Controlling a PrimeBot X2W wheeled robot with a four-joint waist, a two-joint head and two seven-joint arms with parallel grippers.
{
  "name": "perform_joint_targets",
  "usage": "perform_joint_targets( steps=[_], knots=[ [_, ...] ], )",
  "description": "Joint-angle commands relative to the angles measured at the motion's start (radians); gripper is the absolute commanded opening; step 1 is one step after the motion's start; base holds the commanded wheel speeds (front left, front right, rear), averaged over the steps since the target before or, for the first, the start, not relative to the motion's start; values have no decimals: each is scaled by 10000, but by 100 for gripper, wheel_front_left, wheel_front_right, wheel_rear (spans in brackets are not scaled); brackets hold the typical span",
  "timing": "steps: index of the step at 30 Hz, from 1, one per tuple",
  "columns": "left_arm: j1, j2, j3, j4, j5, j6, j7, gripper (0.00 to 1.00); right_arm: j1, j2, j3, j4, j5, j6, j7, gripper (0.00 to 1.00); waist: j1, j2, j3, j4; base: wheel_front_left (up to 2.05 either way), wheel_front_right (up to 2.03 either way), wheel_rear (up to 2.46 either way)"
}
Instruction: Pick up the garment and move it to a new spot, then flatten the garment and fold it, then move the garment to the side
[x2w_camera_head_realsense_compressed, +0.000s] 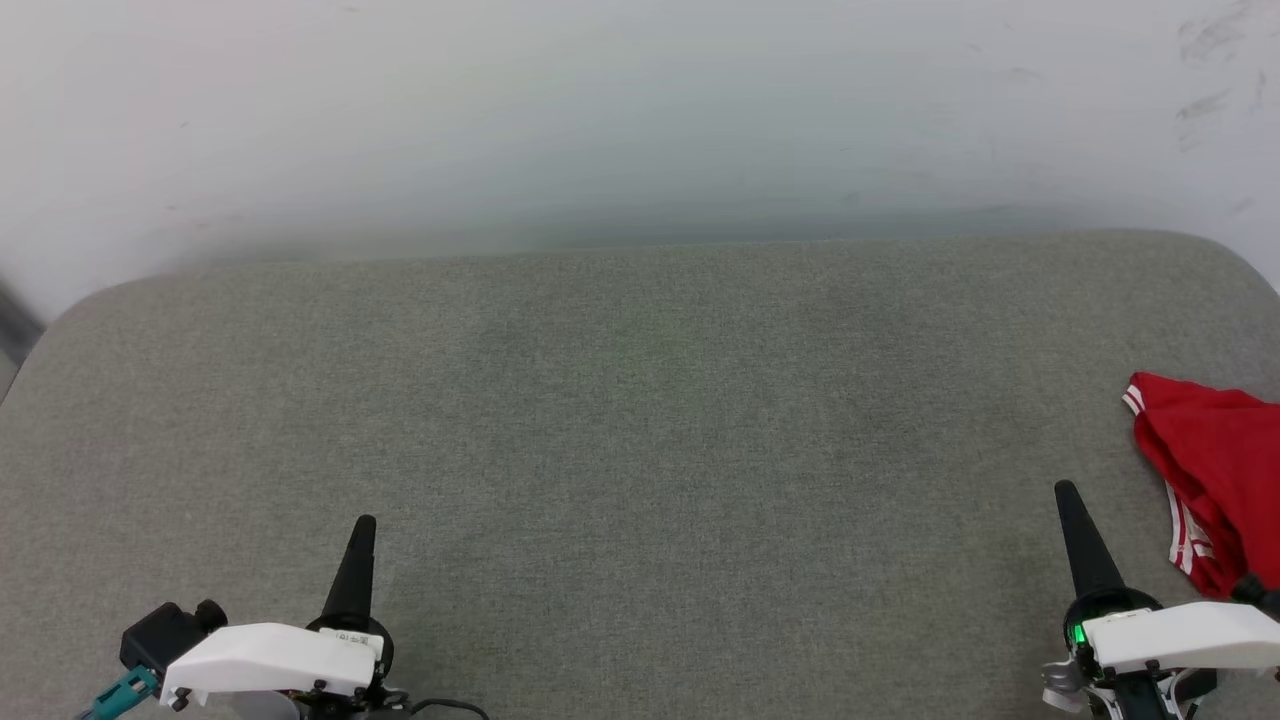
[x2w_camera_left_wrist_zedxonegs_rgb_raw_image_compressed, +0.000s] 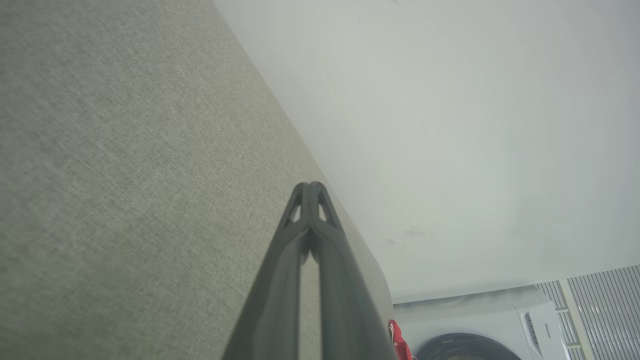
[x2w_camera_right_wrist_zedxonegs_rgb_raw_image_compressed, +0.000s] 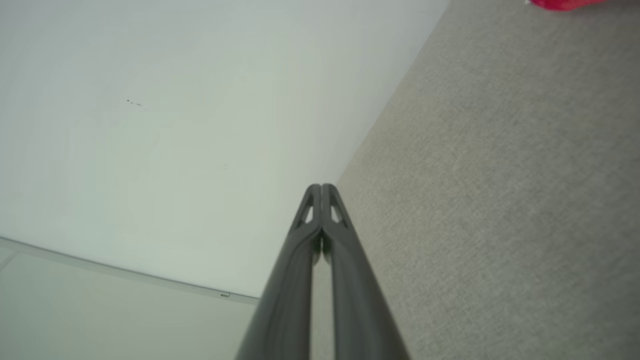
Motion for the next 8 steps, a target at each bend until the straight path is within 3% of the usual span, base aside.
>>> perform_joint_targets(
  steps=[1, 8],
  knots=[
    [-222, 21, 52, -16, -357, -99, 99, 0, -244, -70, -45, -24, 341, -1, 92, 0, 0, 0, 0, 2, 0, 0, 0],
    [-333, 16, 126, 67, -968, -174, 257, 0, -341, -62, -79, 49, 911, -1, 245, 0, 0, 0, -2, 7, 0, 0, 0]
  ],
)
